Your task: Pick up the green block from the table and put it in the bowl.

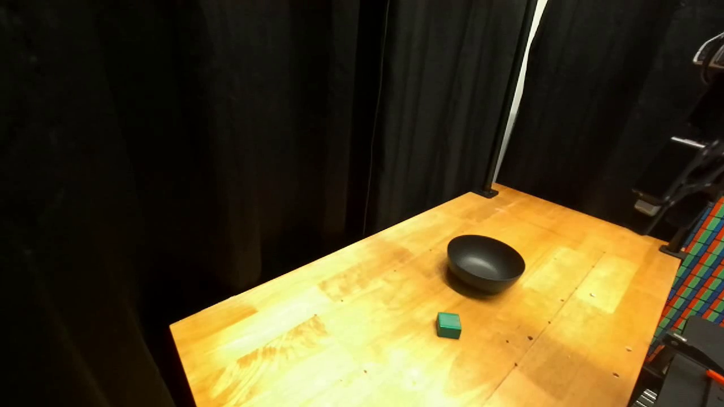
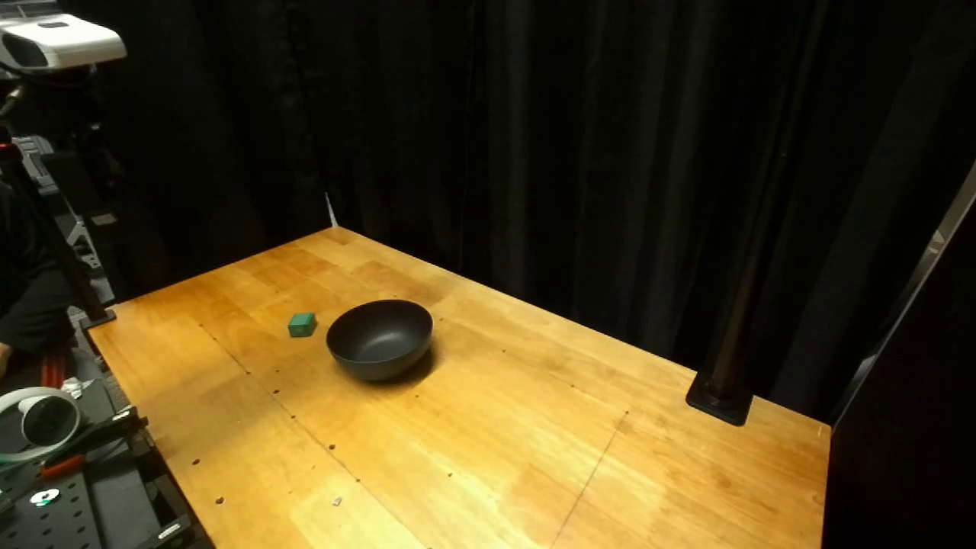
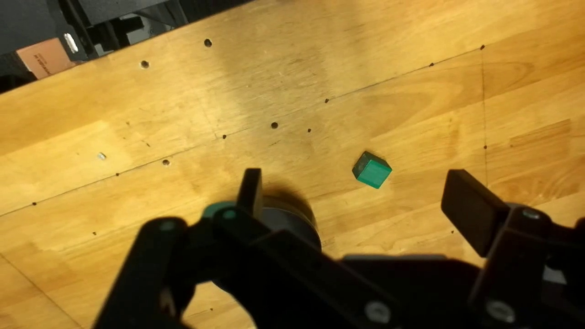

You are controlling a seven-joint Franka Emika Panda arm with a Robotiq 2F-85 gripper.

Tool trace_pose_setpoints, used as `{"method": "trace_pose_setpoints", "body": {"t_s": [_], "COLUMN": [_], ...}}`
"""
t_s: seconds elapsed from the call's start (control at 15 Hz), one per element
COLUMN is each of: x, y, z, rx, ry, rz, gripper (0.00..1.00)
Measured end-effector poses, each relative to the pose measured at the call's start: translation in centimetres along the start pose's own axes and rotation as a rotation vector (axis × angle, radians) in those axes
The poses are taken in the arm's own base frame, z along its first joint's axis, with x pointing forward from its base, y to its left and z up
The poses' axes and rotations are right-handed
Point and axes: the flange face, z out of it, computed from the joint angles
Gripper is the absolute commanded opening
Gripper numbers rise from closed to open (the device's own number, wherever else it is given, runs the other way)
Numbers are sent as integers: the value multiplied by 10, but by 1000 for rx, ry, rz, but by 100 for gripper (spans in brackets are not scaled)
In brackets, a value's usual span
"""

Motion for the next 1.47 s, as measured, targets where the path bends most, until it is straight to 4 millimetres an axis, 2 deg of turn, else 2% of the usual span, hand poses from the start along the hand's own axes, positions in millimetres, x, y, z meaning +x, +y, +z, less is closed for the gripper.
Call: {"method": "trace_pose_setpoints", "body": {"t_s": [0.13,0.27,0.47,0.67,0.8,1.0,1.2,1.47], "x": [6,17,31,43,52,69,85,91], "y": [-11,-34,-69,-87,-90,-74,-61,-73], "z": [-2,11,53,102,134,167,178,193], "rx": [2,9,35,58,67,52,26,15], "ry": [29,85,141,188,207,198,204,202], "rz": [7,10,4,-7,-7,10,29,32], "gripper": [100,100,100,100,100,100,100,100]}}
